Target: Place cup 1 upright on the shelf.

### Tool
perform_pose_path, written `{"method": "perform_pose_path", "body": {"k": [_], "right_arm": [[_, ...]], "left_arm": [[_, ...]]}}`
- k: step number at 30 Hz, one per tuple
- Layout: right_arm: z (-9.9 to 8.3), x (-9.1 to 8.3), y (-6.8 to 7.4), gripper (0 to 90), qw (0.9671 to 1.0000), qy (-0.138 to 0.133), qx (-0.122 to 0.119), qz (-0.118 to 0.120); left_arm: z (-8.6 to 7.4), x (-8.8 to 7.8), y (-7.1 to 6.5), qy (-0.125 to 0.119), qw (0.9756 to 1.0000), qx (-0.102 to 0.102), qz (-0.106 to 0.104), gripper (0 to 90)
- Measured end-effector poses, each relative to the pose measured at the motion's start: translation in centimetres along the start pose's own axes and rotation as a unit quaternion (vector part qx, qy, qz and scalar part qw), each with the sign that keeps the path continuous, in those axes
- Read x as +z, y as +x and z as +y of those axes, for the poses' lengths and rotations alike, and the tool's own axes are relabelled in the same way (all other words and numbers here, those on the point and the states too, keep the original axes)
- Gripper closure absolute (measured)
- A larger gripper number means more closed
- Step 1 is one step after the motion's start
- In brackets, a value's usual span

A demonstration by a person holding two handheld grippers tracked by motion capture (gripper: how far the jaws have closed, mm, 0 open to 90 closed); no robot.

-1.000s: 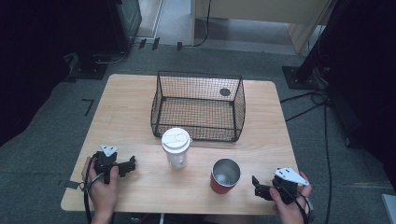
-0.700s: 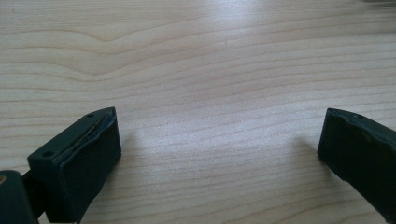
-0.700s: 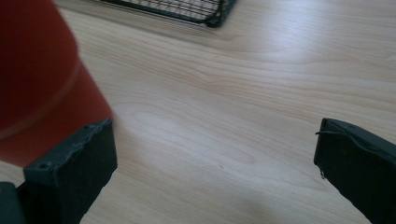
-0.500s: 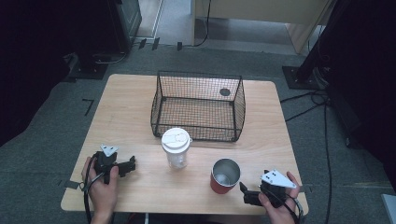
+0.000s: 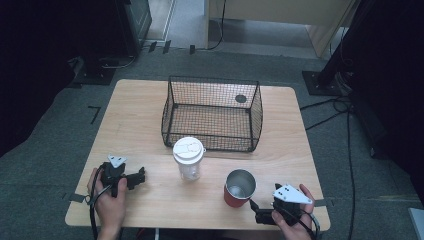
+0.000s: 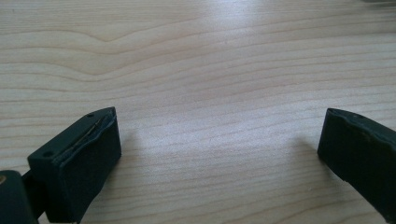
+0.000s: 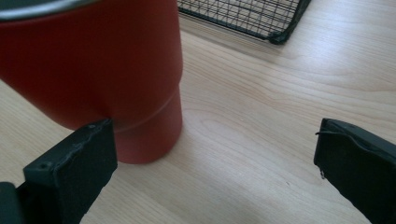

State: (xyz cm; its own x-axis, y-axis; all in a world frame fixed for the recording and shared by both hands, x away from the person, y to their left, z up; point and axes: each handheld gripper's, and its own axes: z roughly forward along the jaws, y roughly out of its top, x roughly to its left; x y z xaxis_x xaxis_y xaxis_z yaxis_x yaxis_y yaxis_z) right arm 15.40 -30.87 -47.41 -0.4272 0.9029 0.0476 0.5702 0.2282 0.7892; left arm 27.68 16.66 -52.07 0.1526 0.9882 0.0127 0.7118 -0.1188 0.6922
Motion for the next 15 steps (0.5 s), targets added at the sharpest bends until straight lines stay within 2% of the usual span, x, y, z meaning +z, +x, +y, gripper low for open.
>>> {"method": "perform_pose_path", "body": {"k": [9, 15], "right_arm": [[0.5, -0.1, 1.4, 0.0, 0.9996, -0.004, -0.014, 0.022], [0.9, -0.1, 2.2, 0.0, 0.9992, -0.012, -0.012, 0.036]], "left_arm": [[0.0, 0.0, 0.0, 0.0, 1.0, 0.0, 0.0, 0.0], [0.0, 0.0, 0.0, 0.0, 1.0, 0.0, 0.0, 0.0]]}}
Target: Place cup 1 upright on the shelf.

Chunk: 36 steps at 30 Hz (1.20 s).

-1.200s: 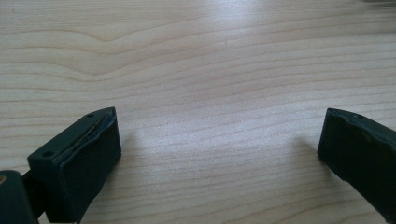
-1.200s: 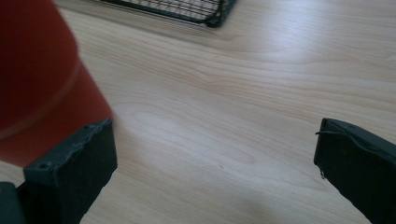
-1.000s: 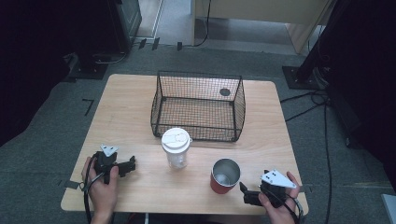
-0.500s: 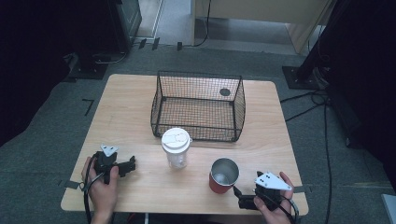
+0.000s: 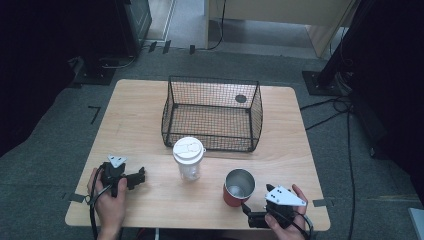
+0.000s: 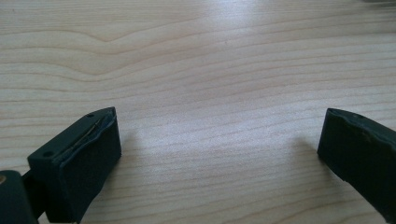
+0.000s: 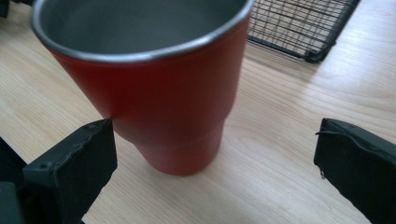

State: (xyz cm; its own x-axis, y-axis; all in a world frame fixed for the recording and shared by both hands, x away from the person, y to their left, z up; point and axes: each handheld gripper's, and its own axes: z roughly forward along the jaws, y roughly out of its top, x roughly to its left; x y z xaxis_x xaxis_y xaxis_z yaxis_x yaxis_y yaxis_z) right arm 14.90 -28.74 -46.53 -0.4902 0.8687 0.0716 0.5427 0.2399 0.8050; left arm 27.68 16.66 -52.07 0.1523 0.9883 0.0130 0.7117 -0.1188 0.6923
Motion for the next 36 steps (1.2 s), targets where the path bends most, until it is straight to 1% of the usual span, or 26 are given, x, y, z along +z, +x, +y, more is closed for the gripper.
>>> {"method": "perform_pose_path", "body": {"k": [3, 5, 9, 12, 13, 15, 16, 18, 24, 26, 29, 30, 34, 36], "right_arm": [[0.1, 0.1, 0.1, 0.0, 1.0, -0.004, 0.0, 0.004], [0.4, 0.3, 0.6, 0.0, 0.9999, -0.011, 0.004, 0.006], [0.7, 0.7, 1.0, 0.0, 0.9999, -0.011, 0.007, 0.007], [0.9, 1.0, 1.2, 0.0, 0.9999, -0.011, 0.005, 0.009], [1.2, 1.2, 1.4, 0.0, 0.9999, -0.009, 0.008, 0.009], [1.3, 1.3, 1.5, 0.0, 0.9999, -0.011, 0.009, 0.008], [1.7, 1.3, 2.0, 0.0, 0.9998, -0.016, 0.007, 0.003], [1.8, 1.4, 2.2, 0.0, 0.9998, -0.019, 0.004, 0.005], [2.4, 2.0, 2.8, 0.0, 0.9997, -0.022, 0.006, 0.003], [2.5, 2.1, 2.9, 0.0, 0.9996, -0.028, 0.004, -0.001], [2.8, 2.4, 3.1, 0.0, 0.9992, -0.038, 0.014, -0.004], [2.9, 2.6, 3.3, 0.0, 0.999, -0.041, 0.016, -0.009], [3.2, 3.2, 3.8, 0.0, 0.9986, -0.039, 0.019, -0.03], [3.3, 3.3, 3.9, 0.0, 0.9985, -0.038, 0.022, -0.031]], "left_arm": [[0.0, 0.0, 0.0, 0.0, 1.0, 0.0, 0.0, 0.0], [0.0, 0.0, 0.0, 0.0, 1.0, 0.0, 0.0, 0.0], [0.0, 0.0, 0.0, 0.0, 1.0, 0.0, 0.0, 0.0], [0.0, 0.0, 0.0, 0.0, 1.0, 0.0, 0.0, 0.0], [0.0, 0.0, 0.0, 0.0, 1.0, -0.001, 0.0, 0.0], [0.0, 0.0, 0.0, -0.001, 1.0, -0.001, 0.0, 0.0], [0.0, 0.0, 0.0, -0.001, 1.0, -0.001, 0.0, 0.0], [0.0, 0.0, 0.0, -0.001, 1.0, -0.001, 0.0, 0.0], [0.0, 0.0, 0.0, -0.001, 1.0, -0.002, -0.002, 0.0], [0.0, 0.0, 0.0, -0.001, 1.0, -0.001, -0.001, 0.0], [0.0, 0.0, 0.0, -0.001, 1.0, -0.001, -0.001, 0.0], [0.0, 0.0, 0.0, -0.001, 1.0, -0.002, -0.001, 0.0], [0.0, 0.0, 0.0, -0.001, 1.0, -0.002, -0.002, 0.0], [0.0, 0.0, 0.0, -0.001, 1.0, -0.002, -0.002, 0.0]]}}
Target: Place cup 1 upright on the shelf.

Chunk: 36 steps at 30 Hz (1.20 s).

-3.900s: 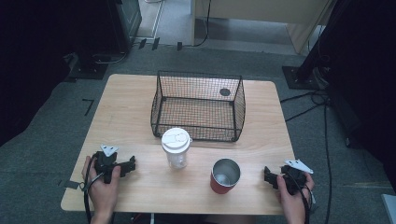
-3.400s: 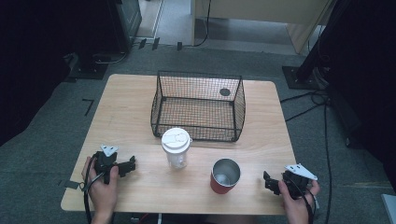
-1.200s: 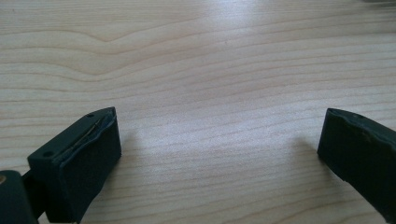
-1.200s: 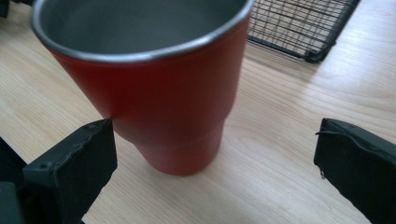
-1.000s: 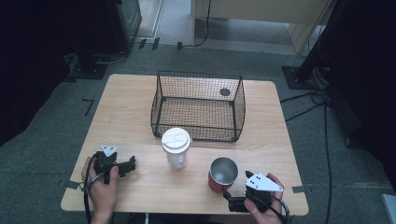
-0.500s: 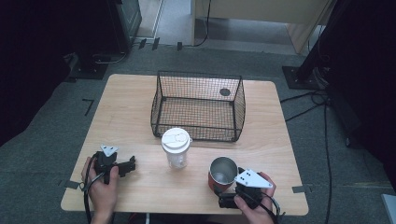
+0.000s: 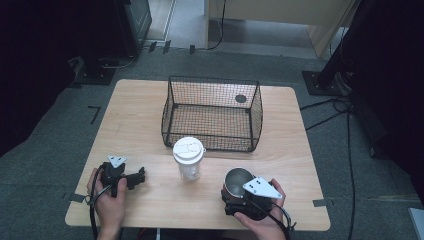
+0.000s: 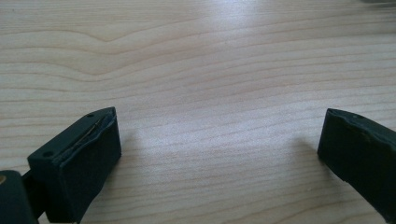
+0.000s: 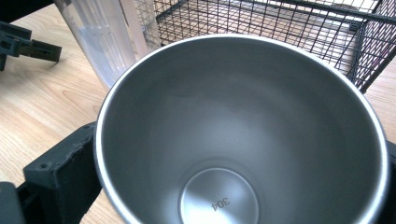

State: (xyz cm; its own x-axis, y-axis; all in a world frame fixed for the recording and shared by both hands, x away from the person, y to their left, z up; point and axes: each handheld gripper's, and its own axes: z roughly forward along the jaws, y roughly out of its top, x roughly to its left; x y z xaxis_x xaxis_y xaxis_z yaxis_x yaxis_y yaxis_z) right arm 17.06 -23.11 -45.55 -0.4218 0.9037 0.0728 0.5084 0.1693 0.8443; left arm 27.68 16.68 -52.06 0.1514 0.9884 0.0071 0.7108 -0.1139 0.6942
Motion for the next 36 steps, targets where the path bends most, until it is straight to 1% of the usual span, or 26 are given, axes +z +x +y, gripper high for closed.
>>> {"method": "perform_pose_path", "body": {"k": [2, 4, 5, 8, 15, 19, 23, 29, 34, 36], "right_arm": [[0.1, 0.2, 0.0, 3.4, 0.9999, 0.001, 0.009, -0.009], [0.1, 0.2, -0.1, 4.1, 0.9999, -0.001, 0.011, -0.011], [0.1, 0.4, -0.1, 5.2, 0.9998, 0.003, 0.016, -0.011], [0.1, 0.5, 0.0, 6.1, 0.9998, 0.004, 0.01, -0.016], [0.3, 0.4, -0.1, 7.1, 0.9996, -0.002, 0.015, -0.025], [0.3, 0.4, 0.0, 7.2, 0.9995, -0.002, 0.01, -0.03], [0.6, 0.3, -0.1, 7.2, 0.9995, -0.005, 0.019, -0.024], [1.3, -0.1, -0.1, 7.2, 0.9993, -0.018, 0.019, -0.027], [1.9, -0.4, -0.3, 7.2, 0.9991, -0.021, 0.021, -0.031], [2.5, -0.6, -0.5, 7.2, 0.9988, -0.026, 0.024, -0.035]], "left_arm": [[0.0, 0.0, 0.0, 0.0, 1.0, 0.0, 0.0, 0.0], [0.0, 0.0, 0.0, 0.0, 1.0, 0.0, 0.0, 0.0], [0.0, 0.0, 0.0, 0.0, 1.0, 0.0, 0.0, 0.0], [0.0, 0.0, 0.0, 0.0, 1.0, 0.0, 0.0, 0.0], [0.0, 0.0, 0.0, 0.0, 1.0, 0.001, 0.0, 0.0], [0.0, 0.0, 0.0, 0.0, 1.0, 0.001, 0.001, 0.0], [0.0, 0.0, 0.0, 0.0, 1.0, 0.001, 0.001, 0.0], [0.0, 0.0, 0.0, 0.001, 1.0, 0.001, 0.001, 0.0], [0.0, 0.0, 0.0, 0.0, 1.0, 0.001, 0.001, 0.0], [0.0, 0.0, 0.0, 0.001, 1.0, 0.001, 0.001, 0.0]]}}
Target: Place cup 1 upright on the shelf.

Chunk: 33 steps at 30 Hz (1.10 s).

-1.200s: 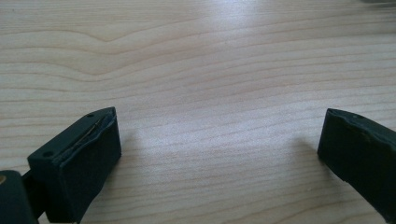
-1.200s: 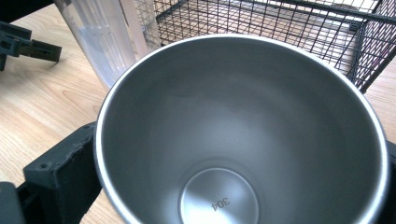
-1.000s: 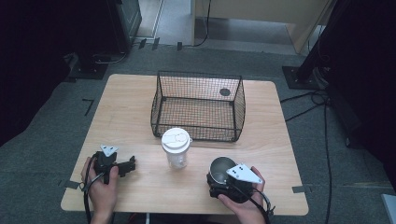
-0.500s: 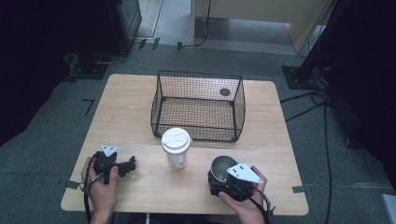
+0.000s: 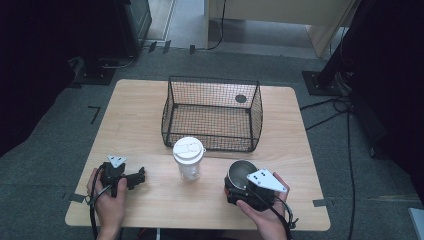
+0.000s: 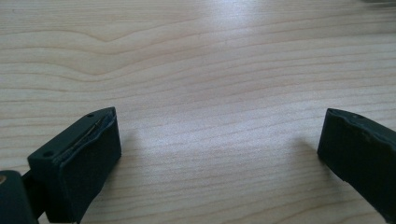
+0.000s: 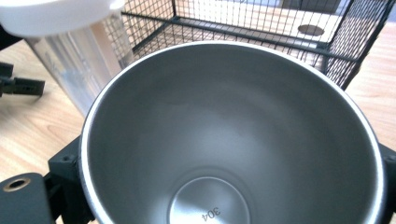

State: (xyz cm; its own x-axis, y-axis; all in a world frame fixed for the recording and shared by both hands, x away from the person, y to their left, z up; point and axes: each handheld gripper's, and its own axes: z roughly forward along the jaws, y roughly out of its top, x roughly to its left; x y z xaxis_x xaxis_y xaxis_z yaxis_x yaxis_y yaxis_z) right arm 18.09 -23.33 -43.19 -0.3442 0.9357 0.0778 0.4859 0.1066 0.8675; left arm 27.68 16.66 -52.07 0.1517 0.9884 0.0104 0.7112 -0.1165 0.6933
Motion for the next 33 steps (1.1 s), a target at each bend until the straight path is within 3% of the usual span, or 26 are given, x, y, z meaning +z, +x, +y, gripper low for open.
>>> {"method": "perform_pose_path", "body": {"k": [20, 26, 30, 33], "right_arm": [[4.2, -0.3, -0.4, 7.2, 0.9984, -0.046, -0.017, -0.03], [4.8, -0.2, -0.8, 7.2, 0.9962, -0.073, -0.022, -0.043], [4.9, 0.1, -1.0, 7.1, 0.9927, -0.11, -0.016, -0.047], [5.1, 0.1, -1.1, 7.1, 0.9919, -0.118, -0.01, -0.046]], "left_arm": [[0.0, 0.0, 0.0, 0.001, 1.0, 0.0, 0.001, 0.0], [0.0, 0.0, 0.0, 0.0, 1.0, 0.0, 0.001, 0.0], [0.0, 0.0, 0.0, 0.0, 1.0, 0.0, 0.001, 0.0], [0.0, 0.0, 0.0, 0.0, 1.0, 0.0, 0.001, 0.0]]}}
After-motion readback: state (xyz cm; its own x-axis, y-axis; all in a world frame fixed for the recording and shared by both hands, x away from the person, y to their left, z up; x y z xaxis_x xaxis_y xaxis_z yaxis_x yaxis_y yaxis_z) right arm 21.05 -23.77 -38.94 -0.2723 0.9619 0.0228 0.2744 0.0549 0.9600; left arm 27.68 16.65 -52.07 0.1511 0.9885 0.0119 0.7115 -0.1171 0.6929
